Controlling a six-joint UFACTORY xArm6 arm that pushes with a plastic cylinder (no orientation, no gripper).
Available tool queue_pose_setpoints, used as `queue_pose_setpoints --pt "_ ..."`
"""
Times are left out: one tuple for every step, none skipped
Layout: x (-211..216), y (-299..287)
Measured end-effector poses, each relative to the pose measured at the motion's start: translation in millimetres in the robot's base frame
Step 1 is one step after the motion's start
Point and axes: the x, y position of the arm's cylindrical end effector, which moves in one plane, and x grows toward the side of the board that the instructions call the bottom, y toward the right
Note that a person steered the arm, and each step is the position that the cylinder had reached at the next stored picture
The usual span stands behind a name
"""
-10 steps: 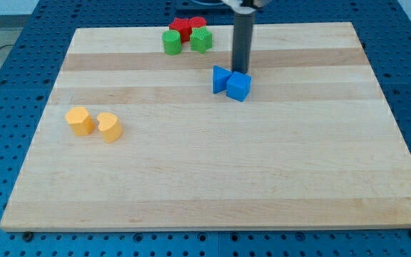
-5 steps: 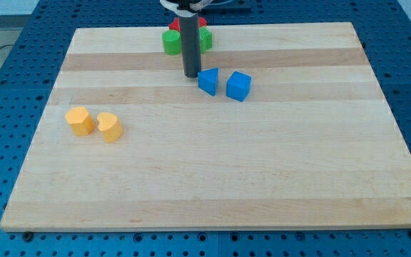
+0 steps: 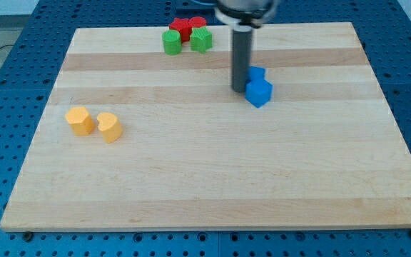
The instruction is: Move the blue blocks to the right side
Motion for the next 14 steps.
queue_pose_setpoints --pt "1.8 41.2" --pt "2.1 28.9" --pt "11.0 -7.2" --pt "31.3 -25.9" --pt "70.7 4.4" --pt "79.2 35.6" --pt "60.6 36.6" --pt "43.7 37.4" --pt "38.5 62.3" --pt "38.5 74.8" --pt "38.5 52.6" --pt "36.3 16.5" --pt "16.7 9.8" --pt "-0.7 25.0"
